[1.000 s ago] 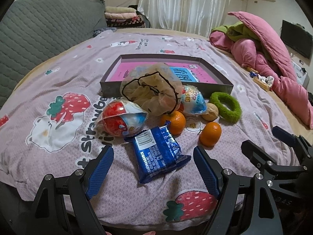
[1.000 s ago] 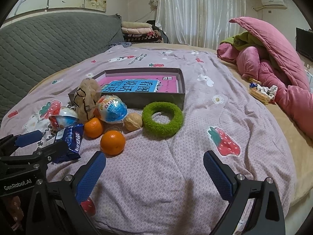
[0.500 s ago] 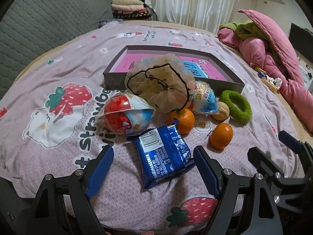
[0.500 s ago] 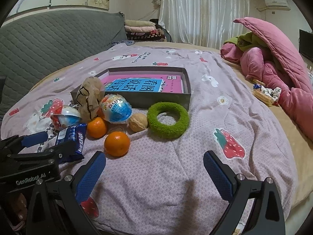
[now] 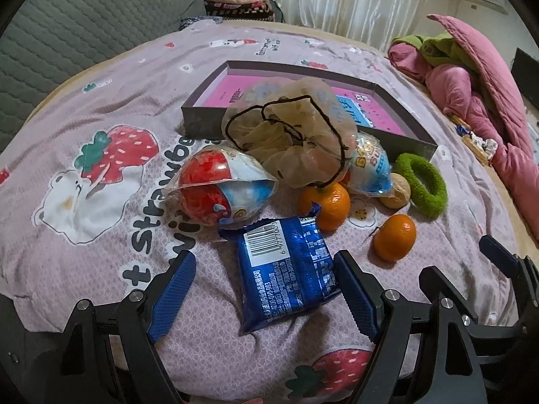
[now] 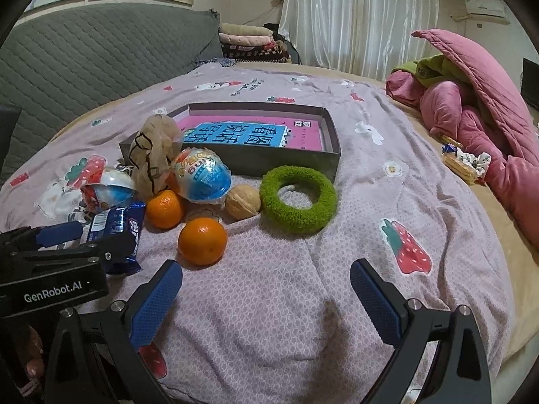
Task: Organize objects
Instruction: 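Move the left tool to the blue snack packet while the right tool approaches a mandarin orange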
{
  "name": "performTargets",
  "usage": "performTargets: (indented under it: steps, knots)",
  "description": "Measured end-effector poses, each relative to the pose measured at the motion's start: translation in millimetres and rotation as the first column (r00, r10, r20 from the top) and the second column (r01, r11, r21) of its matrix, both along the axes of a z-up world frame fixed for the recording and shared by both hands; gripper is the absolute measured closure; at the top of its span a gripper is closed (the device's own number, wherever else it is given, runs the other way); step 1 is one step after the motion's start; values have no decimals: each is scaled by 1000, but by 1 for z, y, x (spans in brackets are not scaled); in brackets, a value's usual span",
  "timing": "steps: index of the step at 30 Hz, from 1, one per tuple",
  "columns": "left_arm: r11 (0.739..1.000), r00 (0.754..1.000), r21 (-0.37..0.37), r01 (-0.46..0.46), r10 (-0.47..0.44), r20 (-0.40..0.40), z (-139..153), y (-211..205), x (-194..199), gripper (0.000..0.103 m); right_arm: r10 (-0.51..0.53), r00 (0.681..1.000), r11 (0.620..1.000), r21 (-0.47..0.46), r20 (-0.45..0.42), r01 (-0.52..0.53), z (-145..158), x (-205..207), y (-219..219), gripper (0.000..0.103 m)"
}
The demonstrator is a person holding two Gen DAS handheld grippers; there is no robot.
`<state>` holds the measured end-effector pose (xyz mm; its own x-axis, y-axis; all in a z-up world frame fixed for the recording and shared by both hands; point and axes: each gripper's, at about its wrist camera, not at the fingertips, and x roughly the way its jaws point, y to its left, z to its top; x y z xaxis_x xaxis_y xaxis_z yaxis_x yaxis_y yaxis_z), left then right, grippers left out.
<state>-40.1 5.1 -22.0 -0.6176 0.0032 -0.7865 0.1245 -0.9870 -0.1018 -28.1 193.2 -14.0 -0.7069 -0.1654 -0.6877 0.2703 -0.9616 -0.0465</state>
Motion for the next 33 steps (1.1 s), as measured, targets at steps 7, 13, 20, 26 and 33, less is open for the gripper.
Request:
performTargets:
  steps: [7,13,20,26,33]
  knots:
    - [999,1000,38,13,-14,27,-3,-9,-4,17,29,1000,999,38,9,-30,-5,-6,-13,3]
    - [997,998,76,31,-35,48,-9,-19,-7,17,58,998,996,71,23,-60,-12,-12,-24,3]
    - [994,997,103,49,-55,58,-13,-23,-10,13,69,997,994,77,29,-71,-16,-21,-32,4]
    - [992,997,117,37,-45,67,-17,-24,-13,13,87,995,993,74,52,-91,-21,-29,-39,12]
    - [996,997,88,10,-17,77,-18,-19,-18,13,125,991,988,79,54,-129,-25,-32,-46,37]
